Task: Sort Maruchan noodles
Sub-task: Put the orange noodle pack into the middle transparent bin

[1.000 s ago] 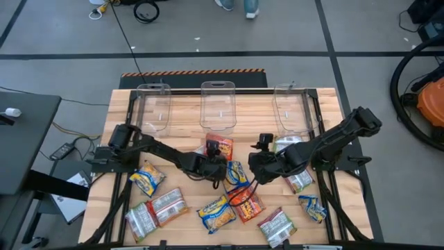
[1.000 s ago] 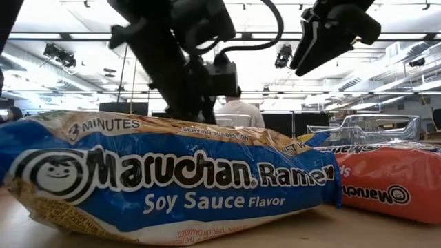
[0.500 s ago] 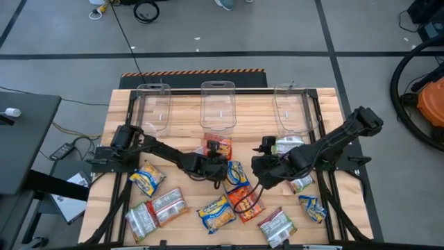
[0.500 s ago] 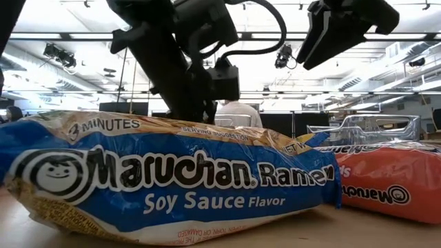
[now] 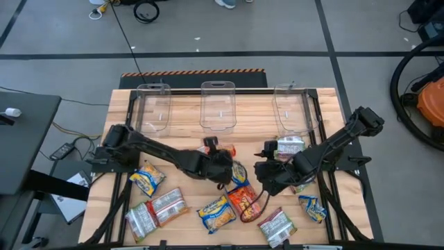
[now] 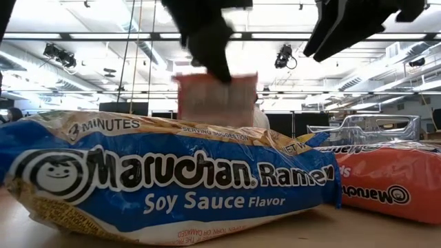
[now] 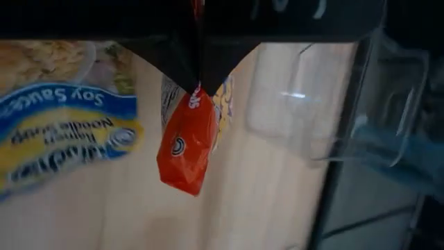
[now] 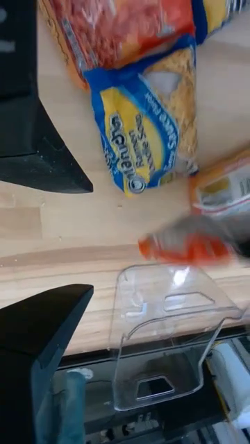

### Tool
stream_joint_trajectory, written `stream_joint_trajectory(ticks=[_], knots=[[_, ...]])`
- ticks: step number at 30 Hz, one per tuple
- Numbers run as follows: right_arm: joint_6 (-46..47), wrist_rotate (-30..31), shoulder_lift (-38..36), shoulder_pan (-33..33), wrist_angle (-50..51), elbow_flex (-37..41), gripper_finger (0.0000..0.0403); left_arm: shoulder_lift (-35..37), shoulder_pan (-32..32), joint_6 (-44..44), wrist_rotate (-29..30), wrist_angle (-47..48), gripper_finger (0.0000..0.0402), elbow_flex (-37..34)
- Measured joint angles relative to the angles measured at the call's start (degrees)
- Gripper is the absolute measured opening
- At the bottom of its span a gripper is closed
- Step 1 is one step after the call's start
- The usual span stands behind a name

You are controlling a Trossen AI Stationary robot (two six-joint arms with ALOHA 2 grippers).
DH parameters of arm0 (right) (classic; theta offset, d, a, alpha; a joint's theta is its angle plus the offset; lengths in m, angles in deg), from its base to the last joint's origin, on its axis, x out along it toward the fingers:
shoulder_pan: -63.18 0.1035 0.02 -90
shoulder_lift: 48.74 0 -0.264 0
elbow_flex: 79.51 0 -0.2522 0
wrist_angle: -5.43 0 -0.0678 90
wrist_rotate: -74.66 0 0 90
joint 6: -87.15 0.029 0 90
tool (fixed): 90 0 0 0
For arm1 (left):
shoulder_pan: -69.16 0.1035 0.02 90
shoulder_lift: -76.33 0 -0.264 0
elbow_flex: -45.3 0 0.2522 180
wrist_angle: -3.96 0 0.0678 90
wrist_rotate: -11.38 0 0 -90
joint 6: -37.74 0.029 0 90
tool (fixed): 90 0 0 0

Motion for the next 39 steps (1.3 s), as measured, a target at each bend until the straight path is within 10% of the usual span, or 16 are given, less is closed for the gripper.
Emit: stream_joint_trajectory(ticks=[10, 20, 25, 34, 39], knots=[[-4.1, 16.7, 0.0, 6.0, -20.6, 5.5, 0.0200, 12.8, 7.1, -20.0, 0.7, -3.5, 0.0005, 3.4], [-56.5, 29.5, 0.1, -0.2, -67.5, 10.3, 0.0191, 15.8, 17.3, -28.8, -8.4, -34.7, 0.0006, 3.3], [-90.8, 29.4, 0.0, -1.9, -95.4, 10.1, 0.0227, 15.8, 19.7, -28.0, -14.4, -48.4, 0.0007, 3.3], [-114.7, 11.7, -2.3, -6.4, -112.7, 10.1, 0.0285, 16.6, 19.7, -22.3, -16.7, -59.6, 0.0008, 3.2], [-116.6, 10.2, -1.8, -10.6, -112.5, 10.1, 0.0276, 19.5, 20.5, -23.9, -15.8, -74.6, 0.0007, -9.2]])
